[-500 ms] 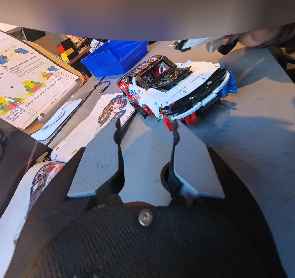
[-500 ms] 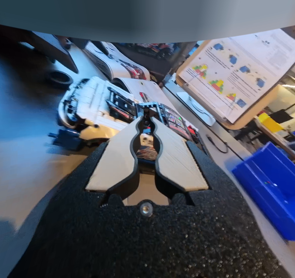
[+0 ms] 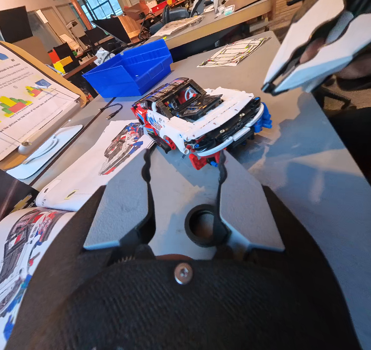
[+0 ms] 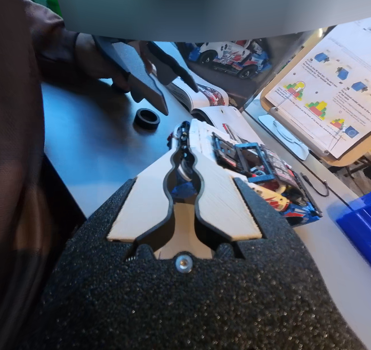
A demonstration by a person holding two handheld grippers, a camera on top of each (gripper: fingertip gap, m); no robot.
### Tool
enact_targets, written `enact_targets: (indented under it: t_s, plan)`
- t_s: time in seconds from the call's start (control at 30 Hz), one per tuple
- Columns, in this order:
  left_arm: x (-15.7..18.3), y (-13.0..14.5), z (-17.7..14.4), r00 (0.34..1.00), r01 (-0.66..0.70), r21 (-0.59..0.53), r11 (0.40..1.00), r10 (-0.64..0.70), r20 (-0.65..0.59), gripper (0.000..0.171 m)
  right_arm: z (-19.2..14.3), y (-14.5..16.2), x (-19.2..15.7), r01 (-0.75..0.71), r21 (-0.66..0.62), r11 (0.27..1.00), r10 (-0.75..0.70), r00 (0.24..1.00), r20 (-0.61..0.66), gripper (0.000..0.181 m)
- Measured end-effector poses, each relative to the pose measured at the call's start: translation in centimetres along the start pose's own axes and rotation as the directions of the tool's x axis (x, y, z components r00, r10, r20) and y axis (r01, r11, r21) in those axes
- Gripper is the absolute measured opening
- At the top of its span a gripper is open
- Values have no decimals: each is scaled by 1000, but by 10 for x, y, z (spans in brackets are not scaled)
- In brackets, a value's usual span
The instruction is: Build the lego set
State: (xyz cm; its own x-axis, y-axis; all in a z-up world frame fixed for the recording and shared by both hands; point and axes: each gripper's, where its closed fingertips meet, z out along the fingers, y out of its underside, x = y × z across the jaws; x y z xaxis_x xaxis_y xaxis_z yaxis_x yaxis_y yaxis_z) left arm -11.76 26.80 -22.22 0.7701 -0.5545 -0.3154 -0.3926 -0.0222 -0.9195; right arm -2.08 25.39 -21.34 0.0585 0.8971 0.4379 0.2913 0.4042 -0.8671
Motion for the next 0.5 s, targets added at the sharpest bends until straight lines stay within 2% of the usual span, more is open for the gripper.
enact_targets:
  t_s: [0.27,0.4,0.5]
  plan:
    - [12,1,-3,999,-5,-18,1000,4,-34,66,11,-2,-42,-1,-56,998,2,1000,18,8]
    - [24,-4,-4,996,26,-6,1000,-26,-89,62,17,8,-48,31,-145,989,-41,997,-61,7]
    - [31,-4,-6,990,61,-17,998,-63,-127,57,15,15,-42,112,-231,966,-149,978,-148,7]
